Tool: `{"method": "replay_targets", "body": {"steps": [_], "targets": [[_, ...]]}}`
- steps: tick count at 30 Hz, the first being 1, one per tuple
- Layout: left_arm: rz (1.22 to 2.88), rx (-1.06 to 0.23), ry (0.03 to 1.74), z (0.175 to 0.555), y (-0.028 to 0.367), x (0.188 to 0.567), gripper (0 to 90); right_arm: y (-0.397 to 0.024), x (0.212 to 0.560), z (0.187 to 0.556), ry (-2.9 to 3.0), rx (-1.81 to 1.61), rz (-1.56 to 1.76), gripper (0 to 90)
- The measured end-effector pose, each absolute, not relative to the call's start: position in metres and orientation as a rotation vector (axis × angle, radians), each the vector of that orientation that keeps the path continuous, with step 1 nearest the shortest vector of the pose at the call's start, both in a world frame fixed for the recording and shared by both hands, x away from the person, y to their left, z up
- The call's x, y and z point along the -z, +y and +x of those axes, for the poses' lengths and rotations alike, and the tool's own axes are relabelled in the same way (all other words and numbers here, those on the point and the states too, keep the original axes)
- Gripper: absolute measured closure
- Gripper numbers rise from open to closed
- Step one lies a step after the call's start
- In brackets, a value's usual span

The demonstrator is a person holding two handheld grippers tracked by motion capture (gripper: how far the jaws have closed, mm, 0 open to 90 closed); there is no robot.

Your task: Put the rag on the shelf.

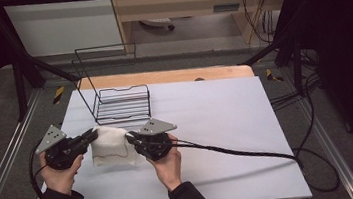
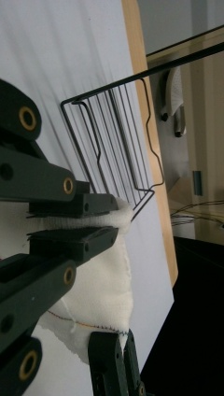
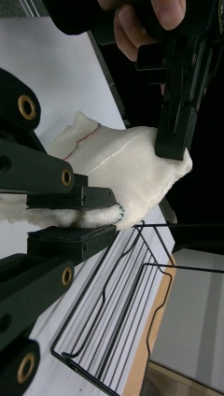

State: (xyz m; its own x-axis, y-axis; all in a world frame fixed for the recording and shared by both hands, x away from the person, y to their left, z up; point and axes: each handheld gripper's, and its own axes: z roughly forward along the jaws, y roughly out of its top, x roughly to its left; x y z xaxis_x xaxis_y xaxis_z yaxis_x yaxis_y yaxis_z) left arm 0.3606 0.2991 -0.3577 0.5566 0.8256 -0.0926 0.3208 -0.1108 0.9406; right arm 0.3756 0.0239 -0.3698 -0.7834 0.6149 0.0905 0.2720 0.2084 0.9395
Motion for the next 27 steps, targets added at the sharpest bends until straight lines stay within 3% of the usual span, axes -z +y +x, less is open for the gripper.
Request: {"method": "replay_targets", "body": {"steps": [27], "targets": [[1.548, -0.666, 0.911, 0.356, 0.293, 0.32, 83.0, 0.017, 0.317, 0.376, 2.042, -1.665, 0.74, 81.1]]}}
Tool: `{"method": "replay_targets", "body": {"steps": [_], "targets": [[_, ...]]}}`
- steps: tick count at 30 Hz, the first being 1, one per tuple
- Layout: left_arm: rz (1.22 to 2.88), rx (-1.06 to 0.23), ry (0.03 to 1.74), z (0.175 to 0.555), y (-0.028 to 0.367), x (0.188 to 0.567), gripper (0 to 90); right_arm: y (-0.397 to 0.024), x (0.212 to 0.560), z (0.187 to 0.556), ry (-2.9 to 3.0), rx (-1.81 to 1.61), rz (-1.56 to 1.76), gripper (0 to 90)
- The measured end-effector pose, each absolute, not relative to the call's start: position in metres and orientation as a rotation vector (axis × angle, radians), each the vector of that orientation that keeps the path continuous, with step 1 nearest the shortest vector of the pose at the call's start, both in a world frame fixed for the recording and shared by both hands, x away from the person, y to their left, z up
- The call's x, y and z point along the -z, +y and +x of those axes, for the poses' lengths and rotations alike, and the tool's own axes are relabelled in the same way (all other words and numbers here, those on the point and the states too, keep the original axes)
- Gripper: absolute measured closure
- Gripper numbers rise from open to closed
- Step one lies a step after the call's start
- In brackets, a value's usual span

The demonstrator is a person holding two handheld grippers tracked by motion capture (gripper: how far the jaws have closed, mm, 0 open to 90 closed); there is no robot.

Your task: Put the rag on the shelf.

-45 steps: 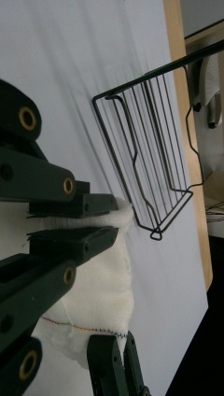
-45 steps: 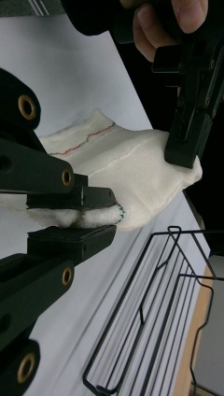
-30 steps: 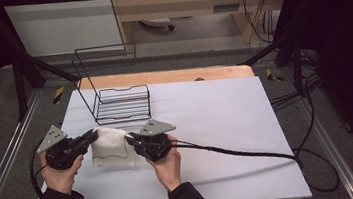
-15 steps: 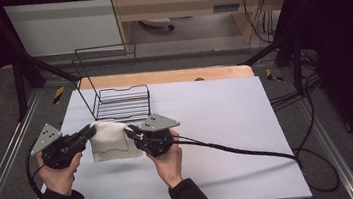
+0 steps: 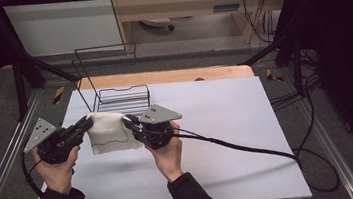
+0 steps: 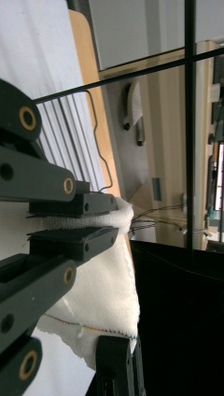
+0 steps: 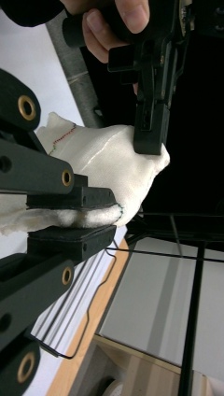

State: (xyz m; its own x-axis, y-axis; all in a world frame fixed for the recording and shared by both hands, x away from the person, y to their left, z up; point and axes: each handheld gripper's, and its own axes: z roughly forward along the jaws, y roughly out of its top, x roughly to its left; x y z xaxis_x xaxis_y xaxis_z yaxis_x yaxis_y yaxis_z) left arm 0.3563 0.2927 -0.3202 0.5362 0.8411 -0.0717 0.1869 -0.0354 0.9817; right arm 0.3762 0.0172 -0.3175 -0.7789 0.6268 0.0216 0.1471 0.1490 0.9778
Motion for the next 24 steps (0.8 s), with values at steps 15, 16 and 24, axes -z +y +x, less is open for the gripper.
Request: {"method": "replay_targets", "body": {"steps": [15, 16, 24], "targets": [[1.49, -0.695, 0.876, 0.366, 0.287, 0.298, 83.0, 0.013, 0.293, 0.382, 1.966, -1.686, 0.714, 81.2], [1.485, -0.697, 0.873, 0.366, 0.287, 0.297, 83.0, 0.013, 0.291, 0.382, 1.959, -1.69, 0.714, 81.2], [1.462, -0.714, 0.859, 0.371, 0.285, 0.284, 83.0, 0.011, 0.28, 0.387, 1.924, -1.708, 0.709, 81.2]]}}
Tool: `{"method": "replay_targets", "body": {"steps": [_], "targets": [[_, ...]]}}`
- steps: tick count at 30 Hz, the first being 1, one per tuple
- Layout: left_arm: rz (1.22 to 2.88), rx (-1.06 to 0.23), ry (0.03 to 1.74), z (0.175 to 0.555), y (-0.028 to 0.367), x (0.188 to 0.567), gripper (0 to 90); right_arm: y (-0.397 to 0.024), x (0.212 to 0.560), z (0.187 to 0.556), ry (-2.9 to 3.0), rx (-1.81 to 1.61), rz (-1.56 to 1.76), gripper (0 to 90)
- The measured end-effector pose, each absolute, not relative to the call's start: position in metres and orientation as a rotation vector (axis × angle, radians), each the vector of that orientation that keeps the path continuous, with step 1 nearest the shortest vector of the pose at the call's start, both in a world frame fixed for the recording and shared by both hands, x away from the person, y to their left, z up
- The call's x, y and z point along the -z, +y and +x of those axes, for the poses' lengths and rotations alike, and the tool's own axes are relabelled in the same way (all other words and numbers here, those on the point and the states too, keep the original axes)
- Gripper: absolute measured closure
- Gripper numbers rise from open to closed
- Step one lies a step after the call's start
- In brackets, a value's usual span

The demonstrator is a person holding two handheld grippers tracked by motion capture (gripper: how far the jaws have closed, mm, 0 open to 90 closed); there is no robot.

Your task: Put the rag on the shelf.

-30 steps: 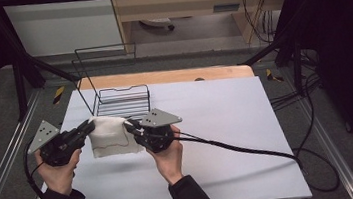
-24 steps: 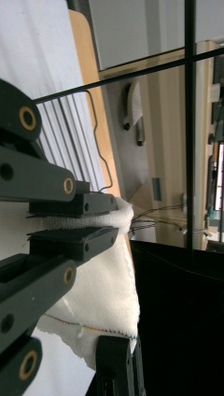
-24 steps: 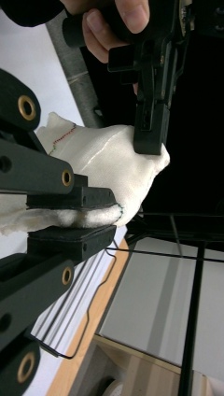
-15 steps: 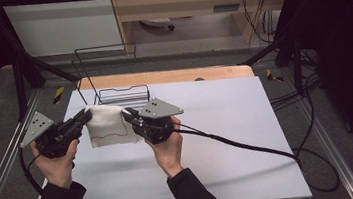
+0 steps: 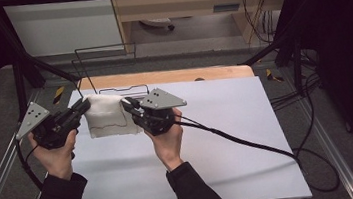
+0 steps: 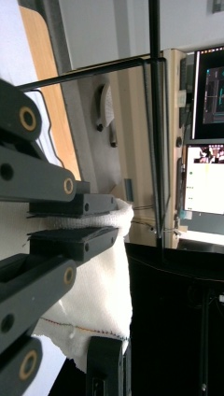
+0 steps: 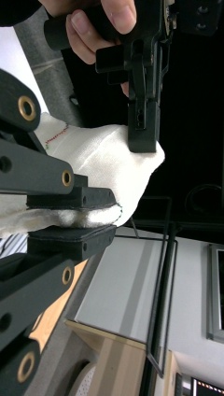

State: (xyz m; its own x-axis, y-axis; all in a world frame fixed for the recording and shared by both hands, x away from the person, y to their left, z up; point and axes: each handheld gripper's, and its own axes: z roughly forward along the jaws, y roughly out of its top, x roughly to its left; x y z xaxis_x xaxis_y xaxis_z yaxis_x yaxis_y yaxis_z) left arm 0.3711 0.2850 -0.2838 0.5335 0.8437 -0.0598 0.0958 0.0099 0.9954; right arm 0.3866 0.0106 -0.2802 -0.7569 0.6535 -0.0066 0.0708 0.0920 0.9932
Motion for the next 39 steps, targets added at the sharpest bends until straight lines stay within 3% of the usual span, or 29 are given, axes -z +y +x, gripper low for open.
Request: {"method": "replay_targets", "body": {"steps": [39], "targets": [[1.32, -0.788, 0.821, 0.391, 0.289, 0.23, 83.1, 0.023, 0.216, 0.412, 1.78, -1.746, 0.658, 81.2]]}}
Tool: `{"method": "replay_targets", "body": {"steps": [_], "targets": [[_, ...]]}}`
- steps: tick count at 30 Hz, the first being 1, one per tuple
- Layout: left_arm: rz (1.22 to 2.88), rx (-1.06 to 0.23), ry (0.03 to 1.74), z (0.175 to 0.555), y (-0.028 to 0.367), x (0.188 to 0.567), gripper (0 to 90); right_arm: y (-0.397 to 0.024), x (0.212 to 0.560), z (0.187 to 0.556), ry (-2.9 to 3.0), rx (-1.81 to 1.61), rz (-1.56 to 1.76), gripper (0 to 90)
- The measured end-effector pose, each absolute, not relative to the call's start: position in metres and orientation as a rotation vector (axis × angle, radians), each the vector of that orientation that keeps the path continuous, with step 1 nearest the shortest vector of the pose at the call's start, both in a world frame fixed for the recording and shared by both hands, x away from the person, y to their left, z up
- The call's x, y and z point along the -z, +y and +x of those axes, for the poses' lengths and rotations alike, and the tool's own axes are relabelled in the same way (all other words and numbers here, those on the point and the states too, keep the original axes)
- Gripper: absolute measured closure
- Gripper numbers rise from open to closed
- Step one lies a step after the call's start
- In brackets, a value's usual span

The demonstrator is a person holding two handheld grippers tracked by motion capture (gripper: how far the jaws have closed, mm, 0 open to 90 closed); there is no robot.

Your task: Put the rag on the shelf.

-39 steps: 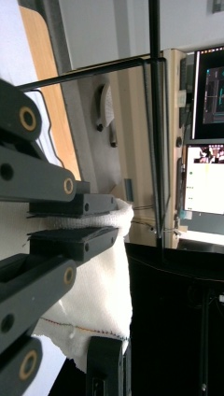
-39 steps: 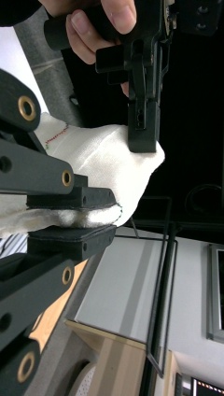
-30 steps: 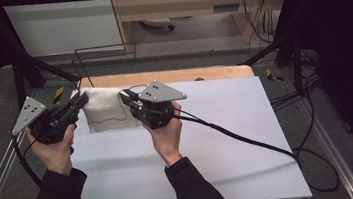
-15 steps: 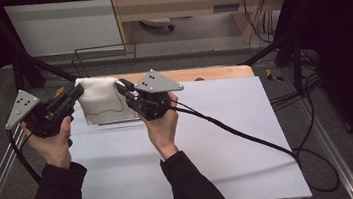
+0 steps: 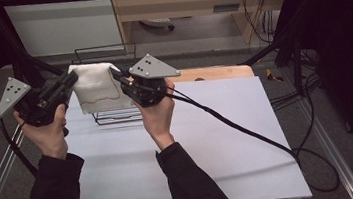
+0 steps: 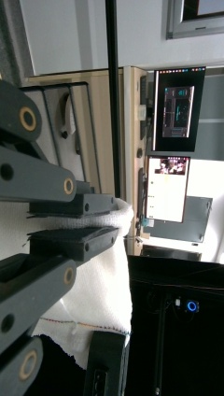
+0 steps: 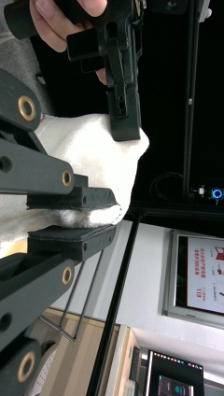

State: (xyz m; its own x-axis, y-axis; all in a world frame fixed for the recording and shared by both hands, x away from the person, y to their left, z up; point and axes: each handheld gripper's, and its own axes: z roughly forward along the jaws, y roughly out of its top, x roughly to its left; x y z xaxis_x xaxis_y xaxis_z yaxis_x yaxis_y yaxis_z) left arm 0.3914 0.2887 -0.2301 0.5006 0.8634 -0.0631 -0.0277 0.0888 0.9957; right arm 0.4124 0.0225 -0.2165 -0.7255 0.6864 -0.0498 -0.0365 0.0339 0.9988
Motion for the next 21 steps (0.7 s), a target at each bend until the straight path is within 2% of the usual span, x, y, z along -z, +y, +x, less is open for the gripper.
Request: {"method": "replay_targets", "body": {"steps": [21], "targets": [[1.298, -0.825, 0.811, 0.409, 0.29, 0.203, 83.1, 0.029, 0.191, 0.431, 1.735, -1.754, 0.667, 81.2]]}}
